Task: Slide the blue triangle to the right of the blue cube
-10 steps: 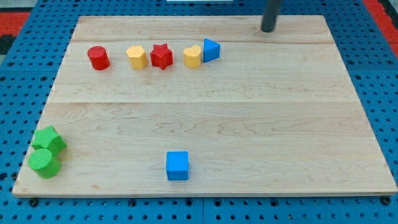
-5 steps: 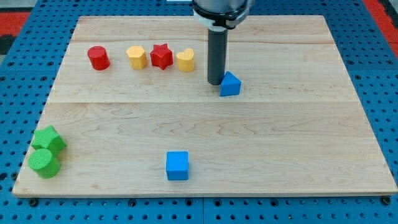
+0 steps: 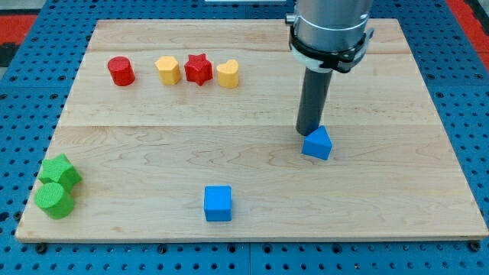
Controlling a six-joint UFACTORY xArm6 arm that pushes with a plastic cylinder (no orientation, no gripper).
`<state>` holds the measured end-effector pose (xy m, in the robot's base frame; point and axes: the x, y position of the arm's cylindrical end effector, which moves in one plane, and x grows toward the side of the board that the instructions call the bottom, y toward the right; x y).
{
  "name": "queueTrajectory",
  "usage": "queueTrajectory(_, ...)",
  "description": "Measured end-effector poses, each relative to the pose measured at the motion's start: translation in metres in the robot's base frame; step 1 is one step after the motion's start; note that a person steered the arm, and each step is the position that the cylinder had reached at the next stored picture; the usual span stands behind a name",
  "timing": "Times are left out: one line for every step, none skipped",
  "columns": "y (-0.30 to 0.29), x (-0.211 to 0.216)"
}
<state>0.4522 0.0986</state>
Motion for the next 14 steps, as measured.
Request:
queueTrajectory(0.044, -0.003)
queueTrajectory(0.049, 0.017)
queueTrajectory(-0.004, 0.026)
queueTrajectory(-0.064, 0.017)
queueTrajectory(-0.105, 0.022)
queueTrajectory(-0.152, 0.056)
queueTrajectory(-0.149, 0.073)
queueTrajectory(-0.128, 0.079)
queueTrajectory(-0.120, 0.062)
queueTrajectory(-0.085, 0.062)
queueTrajectory(-0.056, 0.053)
queueTrajectory(-0.042, 0.086)
queueTrajectory(-0.080, 0.090)
queueTrajectory(-0.087, 0.090)
